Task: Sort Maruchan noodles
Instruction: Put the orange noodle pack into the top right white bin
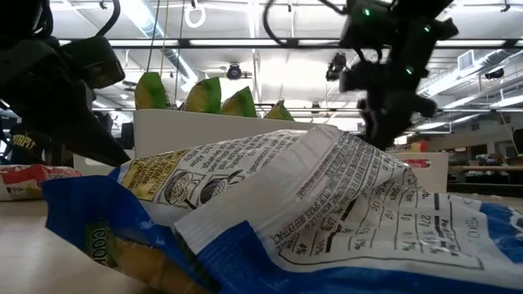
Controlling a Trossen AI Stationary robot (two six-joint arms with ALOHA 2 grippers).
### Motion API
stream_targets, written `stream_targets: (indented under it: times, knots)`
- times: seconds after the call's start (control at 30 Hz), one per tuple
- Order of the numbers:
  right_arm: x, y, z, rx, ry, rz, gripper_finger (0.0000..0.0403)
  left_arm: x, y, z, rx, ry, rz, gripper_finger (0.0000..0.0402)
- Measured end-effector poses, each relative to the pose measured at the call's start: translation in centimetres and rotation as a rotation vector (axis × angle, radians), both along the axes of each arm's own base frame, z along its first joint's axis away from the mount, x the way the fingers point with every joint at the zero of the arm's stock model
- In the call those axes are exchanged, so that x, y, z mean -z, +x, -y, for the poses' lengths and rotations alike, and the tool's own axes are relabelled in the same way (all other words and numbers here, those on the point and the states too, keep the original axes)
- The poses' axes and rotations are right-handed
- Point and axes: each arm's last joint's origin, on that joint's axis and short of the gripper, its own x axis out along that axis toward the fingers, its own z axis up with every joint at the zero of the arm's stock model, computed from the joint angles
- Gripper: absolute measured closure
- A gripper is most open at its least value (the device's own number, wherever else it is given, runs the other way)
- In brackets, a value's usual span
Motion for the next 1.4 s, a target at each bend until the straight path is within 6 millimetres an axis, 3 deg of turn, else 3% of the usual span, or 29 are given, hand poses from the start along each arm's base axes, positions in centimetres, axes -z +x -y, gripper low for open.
stream_targets:
  times: [0.17, 0.3, 0.43, 0.53, 0.63, 0.87, 1.03, 1.23, 1.4]
  knots:
    - [3.1, -0.4, -0.6, -0.027, -0.025, -0.095, 0.0278, 0.0, 0.1, -0.4, -0.039, 0.056, 0.011, 0.0175]
    - [5.1, 0.2, -1.8, 0.007, 0.137, -0.106, 0.0283, 0.0, 0.2, -0.7, -0.05, 0.057, 0.011, 0.0175]
    - [5.2, 2.1, -3.7, -0.011, 0.357, -0.022, 0.0284, 0.0, 0.2, -0.6, -0.046, 0.06, 0.008, 0.0175]
    - [4.1, 2.9, -5.5, -0.143, 0.431, 0.026, 0.0284, 0.1, 0.2, -0.7, -0.033, 0.073, -0.007, 0.0175]
    - [2.4, 3.6, -6.1, -0.271, 0.3, 0.114, 0.0284, 0.0, 0.3, -0.8, -0.048, 0.075, 0.004, 0.0175]
    - [1.6, 2.5, -6.0, -0.396, -0.09, 0.038, 0.0269, 0.0, 0.3, -0.8, -0.047, 0.075, 0.004, 0.0175]
    - [1.8, 1.9, -6.9, -0.462, -0.159, -0.024, 0.0231, 0.0, 0.3, -0.9, -0.047, 0.079, 0.002, 0.0175]
    - [2.3, 1.1, -8.7, -0.37, -0.207, 0.031, 0.0174, 0.0, 0.3, -1.0, -0.053, 0.094, 0.003, 0.0175]
    - [3.4, 0.0, -9.7, -0.346, -0.318, 0.058, 0.0168, 0.0, 0.5, -1.5, -0.066, 0.112, -0.002, 0.0175]
